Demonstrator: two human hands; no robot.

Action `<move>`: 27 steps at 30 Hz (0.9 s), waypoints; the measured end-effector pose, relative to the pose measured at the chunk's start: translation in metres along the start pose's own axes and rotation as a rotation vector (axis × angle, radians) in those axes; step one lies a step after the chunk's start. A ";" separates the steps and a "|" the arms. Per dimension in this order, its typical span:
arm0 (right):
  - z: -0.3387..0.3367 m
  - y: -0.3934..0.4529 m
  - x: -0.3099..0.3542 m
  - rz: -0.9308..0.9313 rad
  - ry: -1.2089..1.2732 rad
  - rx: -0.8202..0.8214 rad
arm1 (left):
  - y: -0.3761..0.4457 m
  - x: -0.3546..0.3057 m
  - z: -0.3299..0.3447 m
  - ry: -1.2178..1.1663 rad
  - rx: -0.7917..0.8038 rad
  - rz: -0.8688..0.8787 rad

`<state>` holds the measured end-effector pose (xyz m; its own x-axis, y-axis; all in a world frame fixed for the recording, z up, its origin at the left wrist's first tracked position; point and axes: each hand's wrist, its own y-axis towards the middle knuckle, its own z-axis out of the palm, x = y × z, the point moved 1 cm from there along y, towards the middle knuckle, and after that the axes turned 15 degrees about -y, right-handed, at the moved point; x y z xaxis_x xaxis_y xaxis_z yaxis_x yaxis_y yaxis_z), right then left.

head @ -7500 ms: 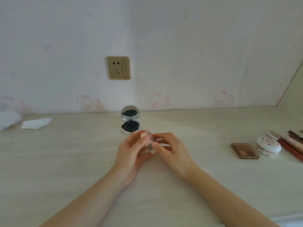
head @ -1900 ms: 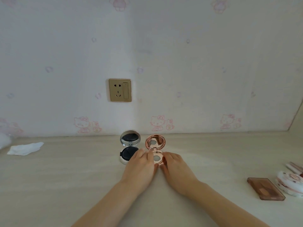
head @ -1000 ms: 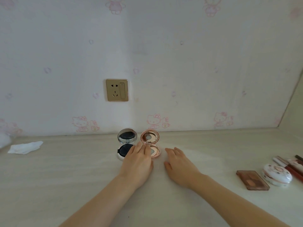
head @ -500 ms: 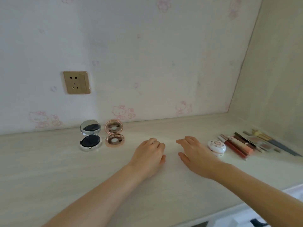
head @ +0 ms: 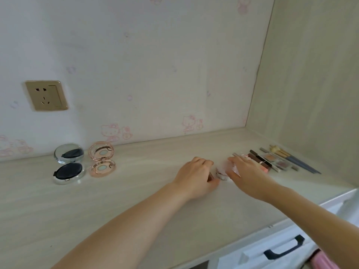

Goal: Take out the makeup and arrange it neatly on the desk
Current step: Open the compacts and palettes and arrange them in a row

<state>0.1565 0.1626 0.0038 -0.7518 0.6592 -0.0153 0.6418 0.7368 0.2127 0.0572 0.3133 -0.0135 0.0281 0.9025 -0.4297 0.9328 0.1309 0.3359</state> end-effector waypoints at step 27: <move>-0.029 0.017 0.027 0.172 0.319 0.033 | 0.017 -0.002 -0.016 -0.512 -0.031 -0.184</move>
<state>0.1433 0.1886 0.0359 -0.6387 0.6975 0.3249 0.7634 0.6274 0.1536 0.0669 0.3198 0.0065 0.0441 0.5498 -0.8341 0.9280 0.2866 0.2381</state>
